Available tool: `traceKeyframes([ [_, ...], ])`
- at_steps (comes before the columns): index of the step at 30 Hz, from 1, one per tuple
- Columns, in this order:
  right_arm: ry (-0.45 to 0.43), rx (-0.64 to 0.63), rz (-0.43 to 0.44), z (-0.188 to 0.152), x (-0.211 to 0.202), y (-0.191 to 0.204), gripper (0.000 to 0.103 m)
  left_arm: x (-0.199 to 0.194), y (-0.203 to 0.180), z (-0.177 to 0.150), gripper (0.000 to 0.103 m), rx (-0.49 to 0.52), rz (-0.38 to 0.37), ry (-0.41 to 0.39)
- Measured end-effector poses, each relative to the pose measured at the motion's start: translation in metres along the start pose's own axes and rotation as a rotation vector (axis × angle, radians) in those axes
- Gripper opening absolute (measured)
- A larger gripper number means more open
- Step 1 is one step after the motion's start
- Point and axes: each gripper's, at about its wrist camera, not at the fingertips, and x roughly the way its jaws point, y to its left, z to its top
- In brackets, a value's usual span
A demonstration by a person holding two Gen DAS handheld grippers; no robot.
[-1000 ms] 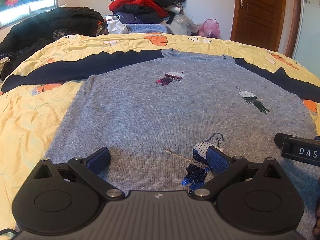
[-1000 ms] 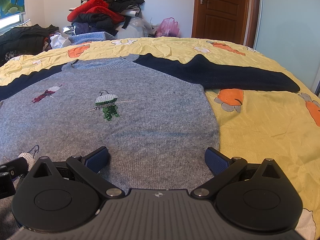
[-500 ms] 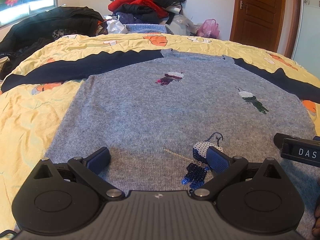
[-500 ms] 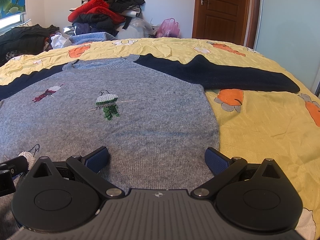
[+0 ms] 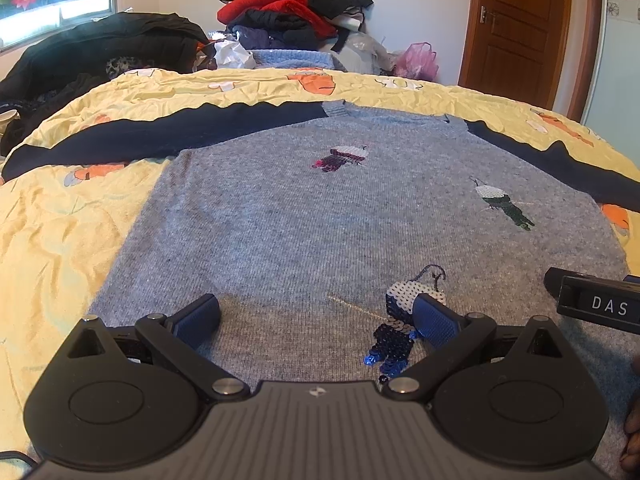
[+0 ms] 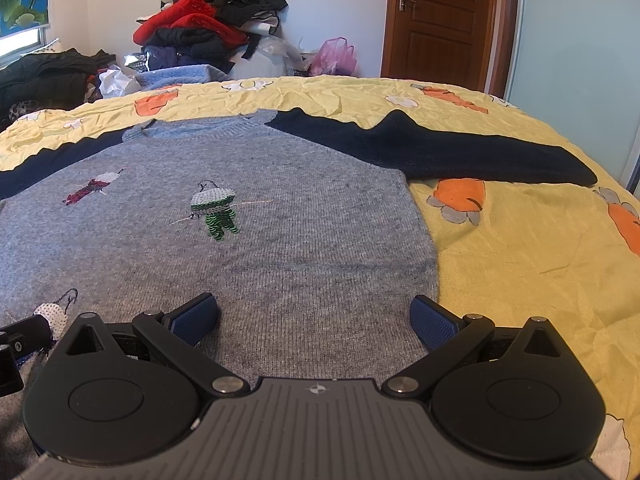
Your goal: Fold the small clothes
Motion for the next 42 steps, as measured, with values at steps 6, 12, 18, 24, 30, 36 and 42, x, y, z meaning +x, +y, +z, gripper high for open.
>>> traceKeyframes([
  [6, 0.001, 0.001, 0.004, 0.001, 0.001, -0.002, 0.103, 0.001, -0.003, 0.001, 0.103, 0.007, 0.015, 0.003],
  [12, 0.002, -0.001, 0.005, 0.002, 0.001, -0.002, 0.103, 0.001, -0.004, 0.000, 0.103, 0.007, 0.023, 0.004],
  [18, 0.001, 0.000, 0.006, 0.001, 0.001, -0.002, 0.103, 0.000, -0.006, 0.002, 0.103, 0.001, 0.031, 0.011],
  [24, 0.003, -0.001, 0.009, 0.002, 0.001, -0.002, 0.103, 0.005, -0.006, 0.014, 0.103, -0.031, 0.034, 0.059],
  [30, -0.041, -0.093, 0.172, 0.028, -0.015, -0.025, 0.102, 0.013, -0.004, 0.043, 0.103, -0.087, -0.027, 0.064],
  [36, -0.166, 0.004, 0.283, 0.088, -0.023, -0.115, 0.102, 0.029, -0.024, 0.046, 0.103, -0.025, -0.083, 0.075],
  [42, -0.103, 0.434, 0.324, 0.121, 0.029, -0.260, 0.097, 0.035, -0.038, 0.031, 0.103, 0.062, -0.072, 0.031],
])
